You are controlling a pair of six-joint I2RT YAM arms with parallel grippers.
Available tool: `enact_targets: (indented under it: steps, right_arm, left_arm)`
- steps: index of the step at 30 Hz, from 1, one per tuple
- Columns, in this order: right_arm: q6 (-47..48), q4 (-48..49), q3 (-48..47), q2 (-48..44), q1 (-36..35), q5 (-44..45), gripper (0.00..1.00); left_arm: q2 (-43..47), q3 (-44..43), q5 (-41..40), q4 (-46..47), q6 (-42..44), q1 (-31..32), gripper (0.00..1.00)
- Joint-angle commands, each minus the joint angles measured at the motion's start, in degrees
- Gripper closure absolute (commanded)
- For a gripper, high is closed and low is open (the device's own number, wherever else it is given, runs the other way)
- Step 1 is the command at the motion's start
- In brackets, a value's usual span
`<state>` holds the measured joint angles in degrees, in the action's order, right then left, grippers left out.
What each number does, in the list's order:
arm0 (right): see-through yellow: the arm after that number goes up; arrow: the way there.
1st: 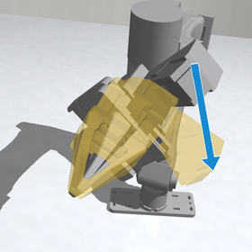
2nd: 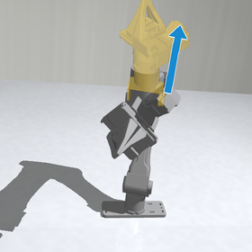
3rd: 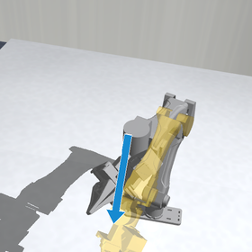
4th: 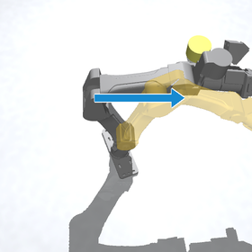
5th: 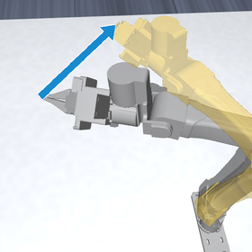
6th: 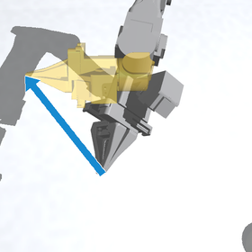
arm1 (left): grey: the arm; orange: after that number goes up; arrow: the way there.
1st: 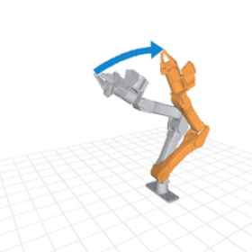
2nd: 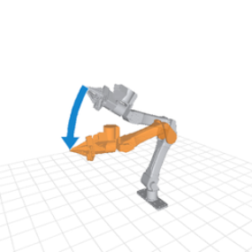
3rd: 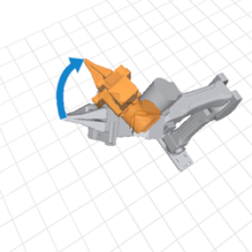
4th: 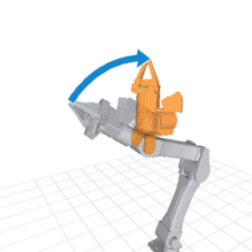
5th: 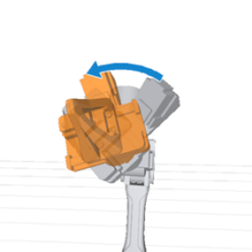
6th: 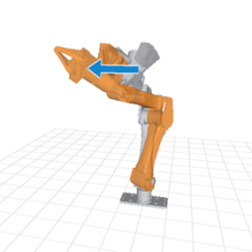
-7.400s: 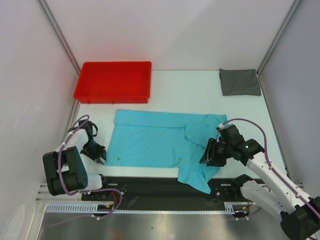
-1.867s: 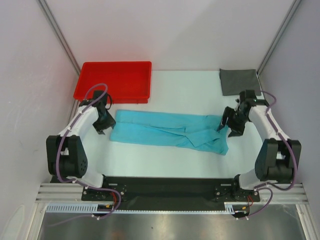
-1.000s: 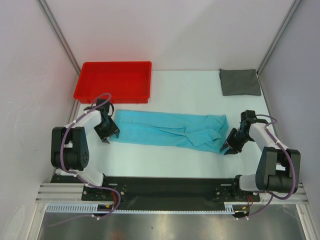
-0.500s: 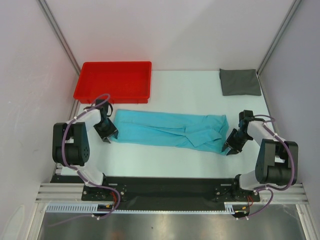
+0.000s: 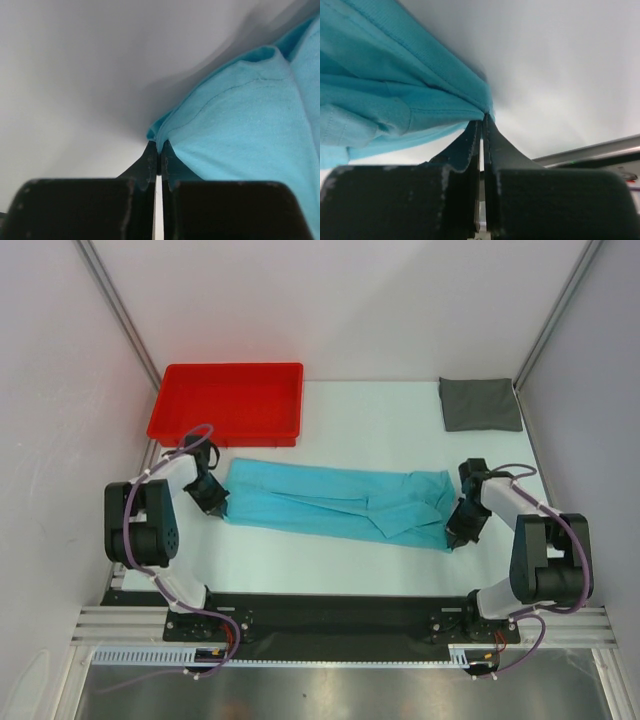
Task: Fold and stack the t-shirts
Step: Fold the tshirt
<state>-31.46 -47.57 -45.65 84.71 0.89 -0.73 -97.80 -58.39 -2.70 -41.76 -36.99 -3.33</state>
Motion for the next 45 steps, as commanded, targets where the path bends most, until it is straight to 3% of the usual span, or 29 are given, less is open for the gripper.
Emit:
enact_targets:
  steps: [1,6,13,16,19,20,23,25,29,34,41,45]
  right_arm:
    - [-5.8,-6.9,-2.9,0.4,-4.5,15.9,1.0]
    - [-7.7,-7.0,-1.9,0.0,-8.4,18.4,1.0]
    - [-7.7,-8.0,-2.0,-1.5,-7.3,17.1,1.0]
    - [-7.1,-9.1,-2.5,-3.2,-6.2,14.6,0.96]
    - [-5.7,-10.8,-3.7,-5.1,-5.5,13.0,0.71]
    - [-5.5,-11.2,-4.0,-6.5,-5.5,12.9,0.55]
    - [-4.7,-13.1,-5.8,-9.7,-4.9,11.9,0.39]
    - [-4.6,-13.3,-6.5,-11.4,-4.4,9.9,0.4]
    - [-4.8,-11.3,-4.4,-13.0,-4.1,7.9,0.62]
    - [-4.2,-7.5,-2.2,-9.7,-5.5,1.3,0.69]
    - [-6.0,-3.4,1.3,-4.7,-5.7,4.7,0.85]
    - [-7.6,-4.5,1.7,-4.6,-2.9,6.4,0.85]
  left_arm:
    - [-1.4,-3.0,-7.2,0.3,2.1,-3.3,1.0]
    - [-0.7,-1.9,-6.3,0.5,2.1,-3.3,1.0]
    - [3.0,2.3,-7.7,-0.2,0.6,-3.4,1.0]
    - [5.3,2.8,-7.8,-1.4,-0.2,-3.8,0.86]
    - [7.6,2.7,-7.3,-2.2,-0.8,-3.8,0.75]
    - [8.1,2.2,-7.2,-2.5,-0.8,-3.8,0.67]
    - [9.9,1.0,-7.7,-3.8,-0.8,-3.7,0.57]
    - [11.5,0.5,-7.8,-4.6,-0.6,-3.7,0.57]
    - [13.6,0.2,-5.8,-4.3,-0.2,-3.4,0.63]
    - [12.9,1.5,-3.5,-2.8,0.1,-2.9,0.68]
    - [10.4,3.7,-1.7,-0.4,0.8,-2.9,0.71]
    - [12.4,2.9,-2.3,-1.3,1.1,-2.9,0.72]
